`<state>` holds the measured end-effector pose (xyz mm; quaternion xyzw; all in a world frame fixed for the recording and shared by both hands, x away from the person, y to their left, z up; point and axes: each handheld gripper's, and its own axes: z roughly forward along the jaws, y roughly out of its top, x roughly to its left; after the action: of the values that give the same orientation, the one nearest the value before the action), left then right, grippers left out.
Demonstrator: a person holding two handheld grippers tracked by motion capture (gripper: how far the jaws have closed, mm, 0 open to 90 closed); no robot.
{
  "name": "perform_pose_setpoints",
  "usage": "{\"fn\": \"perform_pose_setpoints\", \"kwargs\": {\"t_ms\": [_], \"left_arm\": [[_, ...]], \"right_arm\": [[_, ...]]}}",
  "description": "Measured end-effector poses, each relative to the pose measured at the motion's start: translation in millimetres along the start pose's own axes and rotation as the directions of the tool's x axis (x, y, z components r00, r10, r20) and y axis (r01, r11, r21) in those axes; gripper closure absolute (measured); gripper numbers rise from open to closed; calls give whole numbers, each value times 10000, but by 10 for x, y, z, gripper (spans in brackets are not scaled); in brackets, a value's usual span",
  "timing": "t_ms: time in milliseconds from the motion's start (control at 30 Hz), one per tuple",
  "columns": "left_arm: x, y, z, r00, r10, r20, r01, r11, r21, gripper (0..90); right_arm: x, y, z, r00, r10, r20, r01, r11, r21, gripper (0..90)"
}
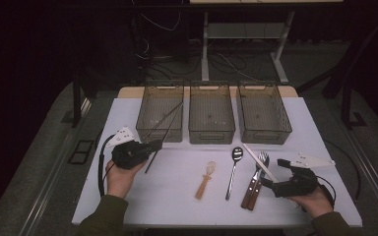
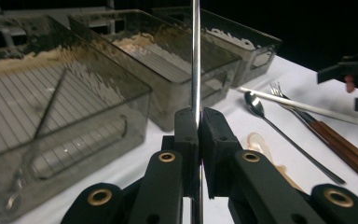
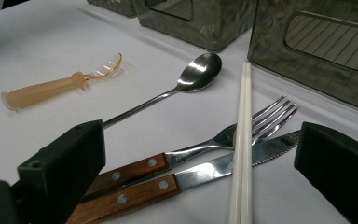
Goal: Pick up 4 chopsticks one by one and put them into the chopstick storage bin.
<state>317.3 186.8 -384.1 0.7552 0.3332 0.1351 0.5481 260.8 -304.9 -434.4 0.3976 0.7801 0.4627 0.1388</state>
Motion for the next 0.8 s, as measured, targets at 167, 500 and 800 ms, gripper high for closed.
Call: {"fn": "perform_pose_setpoints", "kwargs": {"t_ms": [167, 500, 800], "left_arm": [[60, 80, 47, 9999, -6, -152, 2, 9996, -266, 851], [209, 217, 110, 9990, -45, -443, 14, 9977, -678, 850], [349, 383, 174, 9975, 23, -710, -99, 9941, -1081, 851]], "right_arm": [[-4, -2, -2, 10000, 54, 12, -54, 10000, -3, 21], [0, -6, 7, 10000, 44, 25, -45, 10000, 21, 21], [-6, -11, 11, 9999, 86, 55, -86, 10000, 33, 21]]}}
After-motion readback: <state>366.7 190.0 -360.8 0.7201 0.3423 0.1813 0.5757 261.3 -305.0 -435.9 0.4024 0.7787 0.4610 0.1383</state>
